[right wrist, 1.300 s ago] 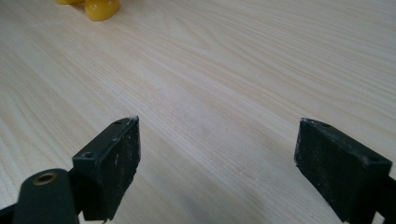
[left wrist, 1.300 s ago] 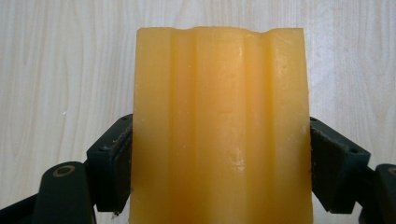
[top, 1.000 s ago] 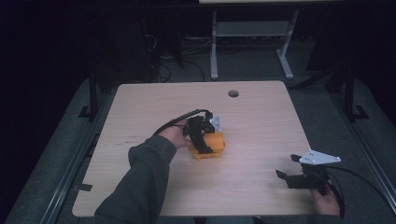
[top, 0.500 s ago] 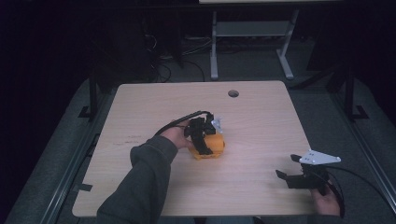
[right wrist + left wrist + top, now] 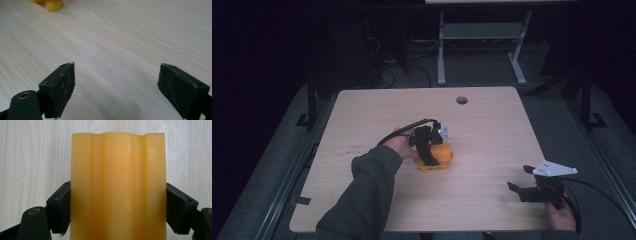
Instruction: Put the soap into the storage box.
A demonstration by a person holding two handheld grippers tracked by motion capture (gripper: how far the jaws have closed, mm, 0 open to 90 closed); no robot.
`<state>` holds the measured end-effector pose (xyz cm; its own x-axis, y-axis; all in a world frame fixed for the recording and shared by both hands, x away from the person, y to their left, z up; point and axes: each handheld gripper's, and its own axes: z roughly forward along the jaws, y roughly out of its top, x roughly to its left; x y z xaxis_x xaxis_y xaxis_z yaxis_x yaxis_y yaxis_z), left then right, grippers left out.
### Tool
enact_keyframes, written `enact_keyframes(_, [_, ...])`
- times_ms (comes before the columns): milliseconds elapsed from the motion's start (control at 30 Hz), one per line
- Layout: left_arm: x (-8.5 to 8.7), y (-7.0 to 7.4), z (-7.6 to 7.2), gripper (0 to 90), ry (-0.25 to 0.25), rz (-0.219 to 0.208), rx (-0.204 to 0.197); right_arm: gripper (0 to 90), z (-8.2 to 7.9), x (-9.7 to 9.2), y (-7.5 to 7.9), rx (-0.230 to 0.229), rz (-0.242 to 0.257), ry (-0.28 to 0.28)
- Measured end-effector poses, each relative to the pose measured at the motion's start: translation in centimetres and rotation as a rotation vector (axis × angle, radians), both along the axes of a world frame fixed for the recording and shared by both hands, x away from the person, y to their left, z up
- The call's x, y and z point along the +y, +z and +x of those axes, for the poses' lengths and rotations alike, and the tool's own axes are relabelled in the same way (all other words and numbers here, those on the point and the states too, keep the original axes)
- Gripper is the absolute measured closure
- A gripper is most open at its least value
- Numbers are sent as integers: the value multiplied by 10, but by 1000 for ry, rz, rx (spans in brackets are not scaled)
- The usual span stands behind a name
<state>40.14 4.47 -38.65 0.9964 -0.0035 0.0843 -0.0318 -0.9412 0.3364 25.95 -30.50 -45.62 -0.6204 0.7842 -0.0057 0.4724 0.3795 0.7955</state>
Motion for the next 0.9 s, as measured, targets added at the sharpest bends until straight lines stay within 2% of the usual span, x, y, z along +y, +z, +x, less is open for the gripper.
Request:
enact_keyframes(267, [1,-1,2,207,-4,-6,23,139,0,0,0,-2,-1,1])
enact_keyframes(700, [3,-2,6,204,36,-16,65,139,0,0,0,0,-2,2])
enact_keyframes(900, [4,-1,6,200,39,-24,62,139,0,0,0,2,-2,4])
